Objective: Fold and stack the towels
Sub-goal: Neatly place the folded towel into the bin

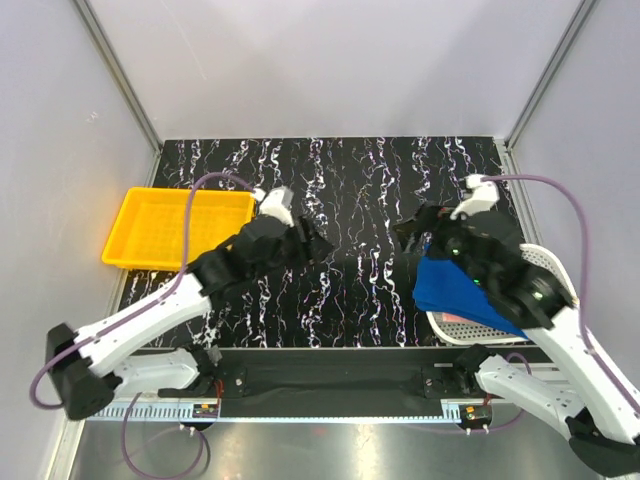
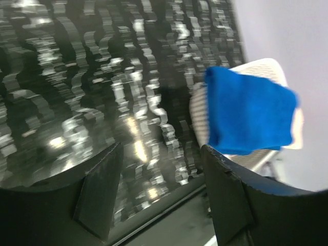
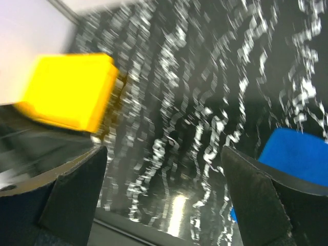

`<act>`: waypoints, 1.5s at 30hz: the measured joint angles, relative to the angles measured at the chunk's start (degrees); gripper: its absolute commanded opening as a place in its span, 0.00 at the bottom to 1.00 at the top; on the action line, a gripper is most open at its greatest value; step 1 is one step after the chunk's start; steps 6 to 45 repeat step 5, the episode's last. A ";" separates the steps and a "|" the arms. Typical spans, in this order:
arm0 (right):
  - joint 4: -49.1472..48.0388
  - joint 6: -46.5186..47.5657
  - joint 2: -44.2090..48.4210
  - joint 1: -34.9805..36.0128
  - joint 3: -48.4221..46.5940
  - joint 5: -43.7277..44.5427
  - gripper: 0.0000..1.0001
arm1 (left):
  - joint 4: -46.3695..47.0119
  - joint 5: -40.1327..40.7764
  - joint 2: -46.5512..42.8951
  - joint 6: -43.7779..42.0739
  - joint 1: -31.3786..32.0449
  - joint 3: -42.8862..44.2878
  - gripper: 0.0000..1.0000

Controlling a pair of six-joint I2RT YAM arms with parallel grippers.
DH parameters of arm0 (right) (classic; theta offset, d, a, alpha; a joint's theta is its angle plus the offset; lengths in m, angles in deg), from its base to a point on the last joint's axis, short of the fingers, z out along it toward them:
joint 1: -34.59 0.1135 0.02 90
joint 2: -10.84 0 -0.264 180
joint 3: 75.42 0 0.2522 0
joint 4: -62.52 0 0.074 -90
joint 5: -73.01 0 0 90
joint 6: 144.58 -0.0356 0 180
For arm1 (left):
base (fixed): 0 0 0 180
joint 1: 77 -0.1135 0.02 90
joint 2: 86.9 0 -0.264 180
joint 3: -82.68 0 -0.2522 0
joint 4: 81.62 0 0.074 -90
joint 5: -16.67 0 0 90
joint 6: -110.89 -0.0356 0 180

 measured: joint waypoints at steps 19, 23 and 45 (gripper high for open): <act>-2.40 -1.31 -3.54 0.00 8.13 1.46 1.00 | -8.33 4.59 -9.07 -2.58 -0.39 -3.19 0.68; -2.40 -1.31 -3.54 0.00 8.13 1.46 1.00 | -8.33 4.59 -9.07 -2.58 -0.39 -3.19 0.68; -2.40 -1.31 -3.54 0.00 8.13 1.46 1.00 | -8.33 4.59 -9.07 -2.58 -0.39 -3.19 0.68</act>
